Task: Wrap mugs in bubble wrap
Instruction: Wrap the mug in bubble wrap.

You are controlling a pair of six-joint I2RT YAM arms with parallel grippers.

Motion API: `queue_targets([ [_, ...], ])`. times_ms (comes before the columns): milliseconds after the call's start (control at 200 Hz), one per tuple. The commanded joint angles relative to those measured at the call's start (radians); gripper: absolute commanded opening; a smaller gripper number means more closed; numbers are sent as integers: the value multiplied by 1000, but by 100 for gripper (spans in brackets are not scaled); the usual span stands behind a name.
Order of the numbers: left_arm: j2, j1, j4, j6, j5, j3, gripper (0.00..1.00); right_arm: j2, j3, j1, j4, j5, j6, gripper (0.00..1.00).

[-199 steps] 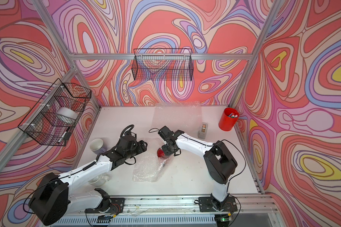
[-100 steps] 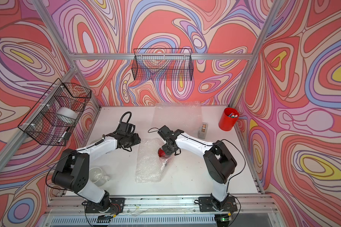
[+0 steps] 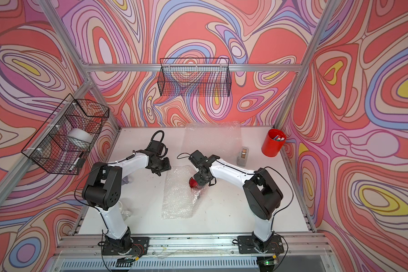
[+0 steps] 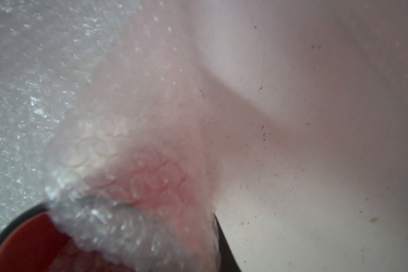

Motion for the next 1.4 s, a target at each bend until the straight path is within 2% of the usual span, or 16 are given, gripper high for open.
queue_targets([
  [0,33,2,-44,17,29,28,45,34,22,0,-4,21,1,16],
  [280,77,2,-10,1,82,34,31,40,29,0,-7,13,2,16],
  [646,13,2,45,-10,118,5,0,39,31,0,-15,6,3,15],
  [996,-246,-17,273,-113,279,-166,0,45,37,0,-13,11,18,15],
  [1262,-391,-125,402,-189,342,-277,0,44,35,0,2,-25,60,17],
  [1397,-442,-192,436,-233,335,-316,0,38,37,0,12,-39,102,20],
])
